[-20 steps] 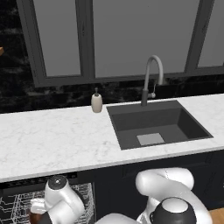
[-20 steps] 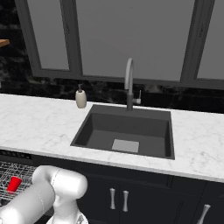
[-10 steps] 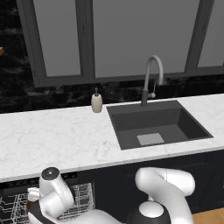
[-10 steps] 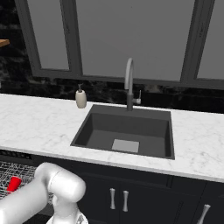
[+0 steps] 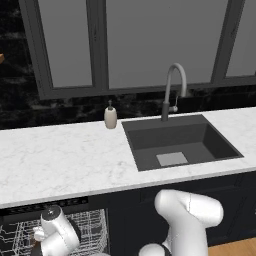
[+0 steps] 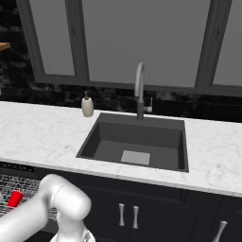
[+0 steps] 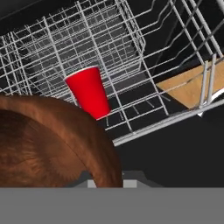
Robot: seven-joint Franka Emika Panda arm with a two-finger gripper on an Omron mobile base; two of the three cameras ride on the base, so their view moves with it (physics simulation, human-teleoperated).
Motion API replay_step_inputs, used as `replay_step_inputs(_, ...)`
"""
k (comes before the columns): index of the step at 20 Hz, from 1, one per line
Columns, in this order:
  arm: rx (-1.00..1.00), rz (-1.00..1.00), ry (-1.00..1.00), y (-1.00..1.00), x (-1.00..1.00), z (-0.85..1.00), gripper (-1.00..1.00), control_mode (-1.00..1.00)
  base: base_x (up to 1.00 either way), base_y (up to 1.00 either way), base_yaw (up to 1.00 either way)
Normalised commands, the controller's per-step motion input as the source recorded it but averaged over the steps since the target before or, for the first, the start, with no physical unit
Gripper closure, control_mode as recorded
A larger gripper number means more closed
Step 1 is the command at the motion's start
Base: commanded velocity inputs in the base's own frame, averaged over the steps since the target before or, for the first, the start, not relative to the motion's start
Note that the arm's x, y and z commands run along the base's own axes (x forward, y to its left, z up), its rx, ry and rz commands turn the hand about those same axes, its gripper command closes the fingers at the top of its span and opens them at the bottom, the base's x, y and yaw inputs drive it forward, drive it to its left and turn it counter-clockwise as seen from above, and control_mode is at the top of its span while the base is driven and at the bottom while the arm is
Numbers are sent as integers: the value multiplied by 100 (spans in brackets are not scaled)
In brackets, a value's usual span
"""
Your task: Pick up the cup and bowl from the counter, place them in the dishwasher, and close the dishwasher door.
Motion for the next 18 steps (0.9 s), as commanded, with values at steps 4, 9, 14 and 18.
replay_step_inputs(4,-8,0,3,0,-14,-59,100,-100,0,0,0)
replay_step_inputs(9,-5,0,5,0,-32,-38,100,-100,0,0,0)
replay_step_inputs(14,-1,0,3,0,-71,-11,100,-100,0,0,0)
replay_step_inputs(18,1,0,-7,11,-9,21,100,-100,0,0,0)
